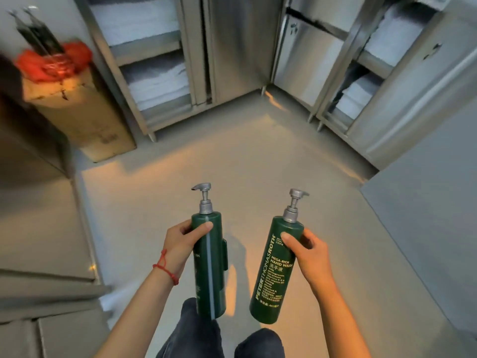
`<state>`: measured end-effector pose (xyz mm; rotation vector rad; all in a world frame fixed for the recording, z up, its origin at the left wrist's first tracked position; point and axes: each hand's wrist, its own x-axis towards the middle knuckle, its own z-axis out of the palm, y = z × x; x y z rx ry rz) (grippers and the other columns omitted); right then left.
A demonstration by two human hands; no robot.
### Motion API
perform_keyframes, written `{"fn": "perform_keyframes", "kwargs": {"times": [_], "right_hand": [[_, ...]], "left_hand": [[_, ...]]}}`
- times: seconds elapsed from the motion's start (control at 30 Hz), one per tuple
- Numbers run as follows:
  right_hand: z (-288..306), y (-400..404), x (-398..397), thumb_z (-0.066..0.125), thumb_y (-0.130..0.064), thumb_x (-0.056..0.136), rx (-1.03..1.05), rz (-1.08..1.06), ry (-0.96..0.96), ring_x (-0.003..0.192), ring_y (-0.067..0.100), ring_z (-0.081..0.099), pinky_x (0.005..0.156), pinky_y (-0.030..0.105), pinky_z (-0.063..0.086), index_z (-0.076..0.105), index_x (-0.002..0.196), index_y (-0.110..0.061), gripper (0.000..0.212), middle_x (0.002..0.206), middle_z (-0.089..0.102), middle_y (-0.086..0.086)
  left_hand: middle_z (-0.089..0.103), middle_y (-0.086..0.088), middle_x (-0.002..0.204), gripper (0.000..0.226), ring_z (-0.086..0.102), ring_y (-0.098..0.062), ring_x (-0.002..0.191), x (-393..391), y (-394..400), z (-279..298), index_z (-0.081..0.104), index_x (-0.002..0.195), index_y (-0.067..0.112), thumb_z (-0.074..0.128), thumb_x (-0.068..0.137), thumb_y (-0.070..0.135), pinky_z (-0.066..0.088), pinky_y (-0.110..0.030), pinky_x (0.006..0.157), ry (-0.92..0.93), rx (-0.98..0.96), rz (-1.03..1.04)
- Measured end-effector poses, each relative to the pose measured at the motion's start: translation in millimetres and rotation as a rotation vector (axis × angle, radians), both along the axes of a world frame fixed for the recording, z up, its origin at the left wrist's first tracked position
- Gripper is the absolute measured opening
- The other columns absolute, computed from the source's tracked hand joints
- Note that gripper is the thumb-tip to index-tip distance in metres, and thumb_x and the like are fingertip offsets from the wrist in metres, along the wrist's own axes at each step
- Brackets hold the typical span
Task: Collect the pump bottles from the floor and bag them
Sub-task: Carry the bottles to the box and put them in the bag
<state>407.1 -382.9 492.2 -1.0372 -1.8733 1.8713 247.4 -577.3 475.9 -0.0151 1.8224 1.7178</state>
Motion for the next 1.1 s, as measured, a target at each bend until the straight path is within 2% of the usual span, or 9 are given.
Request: {"fn": "perform_keyframes", "kwargs": {"times": [0.2, 0.4, 0.57, 0.73, 0.93, 1.1], "right_hand": [[6, -49, -132, 0.069, -0.011, 0.076, -0.03, 0.217, 0.02, 0.068, -0.002, 0.064, 0.058, 0.011, 0.049, 0.067, 0.084, -0.024, 0.015, 0.073, 0.072, -0.011], [10, -73, -228, 0.069, -0.011, 0.076, -0.048, 0.382, 0.03, 0.068, -0.003, 0.064, 0.057, 0.01, 0.048, 0.067, 0.084, -0.024, 0.015, 0.072, 0.072, -0.012], [13, -58, -306, 0.07, -0.011, 0.075, -0.026, 0.465, 0.057, 0.067, -0.003, 0.064, 0.056, 0.01, 0.048, 0.067, 0.085, -0.024, 0.016, 0.074, 0.071, -0.011], [25, -34, -390, 0.07, -0.008, 0.075, 0.004, 0.563, 0.087, 0.068, -0.006, 0.062, 0.058, 0.009, 0.047, 0.067, 0.087, -0.025, 0.021, 0.079, 0.07, -0.01], [37, -22, -485, 0.071, -0.008, 0.074, 0.045, 0.635, 0.122, 0.067, -0.006, 0.061, 0.057, 0.008, 0.046, 0.067, 0.085, -0.027, 0.022, 0.076, 0.069, -0.011], [34, -36, -571, 0.072, -0.009, 0.073, 0.057, 0.664, 0.136, 0.071, -0.003, 0.062, 0.059, 0.009, 0.047, 0.067, 0.086, -0.026, 0.022, 0.081, 0.07, -0.008]], "left_hand": [[0.073, 0.003, 0.072, 0.01, 0.068, -0.017, 0.072, -81, -77, 16, 0.07, 0.082, 0.017, 0.07, 0.074, 0.023, 0.052, -0.025, 0.06, 0.037, -0.005, 0.182], [0.071, -0.01, 0.088, 0.02, 0.066, -0.027, 0.083, -138, -116, 22, 0.068, 0.089, 0.016, 0.07, 0.072, 0.027, 0.052, -0.034, 0.07, 0.047, -0.014, 0.344], [0.07, -0.007, 0.087, 0.014, 0.065, -0.027, 0.085, -196, -110, 23, 0.068, 0.088, 0.018, 0.069, 0.075, 0.022, 0.051, -0.036, 0.073, 0.065, -0.044, 0.433], [0.07, -0.005, 0.086, 0.011, 0.065, -0.023, 0.084, -258, -90, 34, 0.066, 0.086, 0.021, 0.069, 0.075, 0.021, 0.051, -0.031, 0.069, 0.101, -0.051, 0.522], [0.071, 0.005, 0.077, 0.009, 0.066, -0.012, 0.073, -330, -81, 43, 0.068, 0.08, 0.023, 0.069, 0.075, 0.017, 0.049, -0.021, 0.06, 0.145, -0.066, 0.602], [0.069, 0.0, 0.084, 0.011, 0.065, -0.017, 0.08, -415, -91, 42, 0.067, 0.083, 0.023, 0.069, 0.075, 0.018, 0.049, -0.026, 0.065, 0.176, -0.066, 0.617]]}}
